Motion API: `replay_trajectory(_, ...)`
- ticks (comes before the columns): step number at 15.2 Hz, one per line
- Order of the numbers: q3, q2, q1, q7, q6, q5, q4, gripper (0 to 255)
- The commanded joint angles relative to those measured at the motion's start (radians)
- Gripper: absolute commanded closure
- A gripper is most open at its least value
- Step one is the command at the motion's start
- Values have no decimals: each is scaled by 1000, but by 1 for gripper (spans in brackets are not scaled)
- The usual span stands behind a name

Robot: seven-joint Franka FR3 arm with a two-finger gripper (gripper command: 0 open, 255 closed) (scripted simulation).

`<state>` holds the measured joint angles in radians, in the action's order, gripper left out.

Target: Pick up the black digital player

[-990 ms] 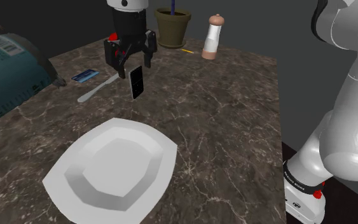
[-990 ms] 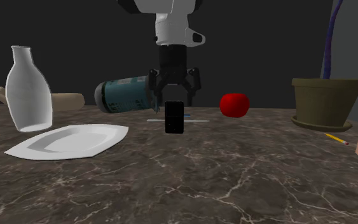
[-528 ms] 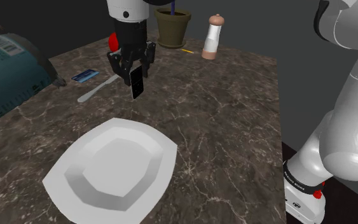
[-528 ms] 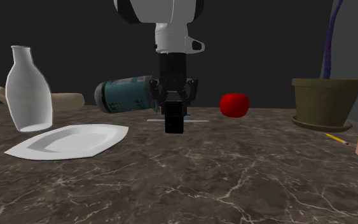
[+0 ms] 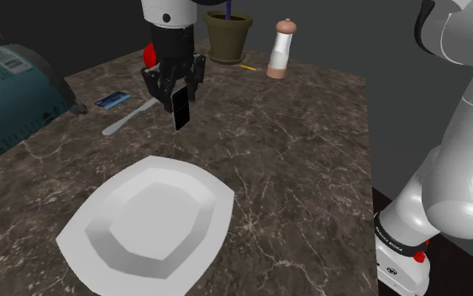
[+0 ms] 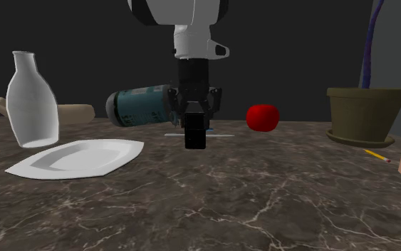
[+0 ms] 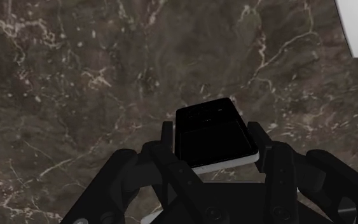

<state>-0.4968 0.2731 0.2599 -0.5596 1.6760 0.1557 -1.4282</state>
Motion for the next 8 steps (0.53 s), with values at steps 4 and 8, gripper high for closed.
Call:
replay_trajectory(4,-1,15,10,0,-69,7,82,255)
replay_trajectory(8,-3,34,23,-1,-132,16,162,255)
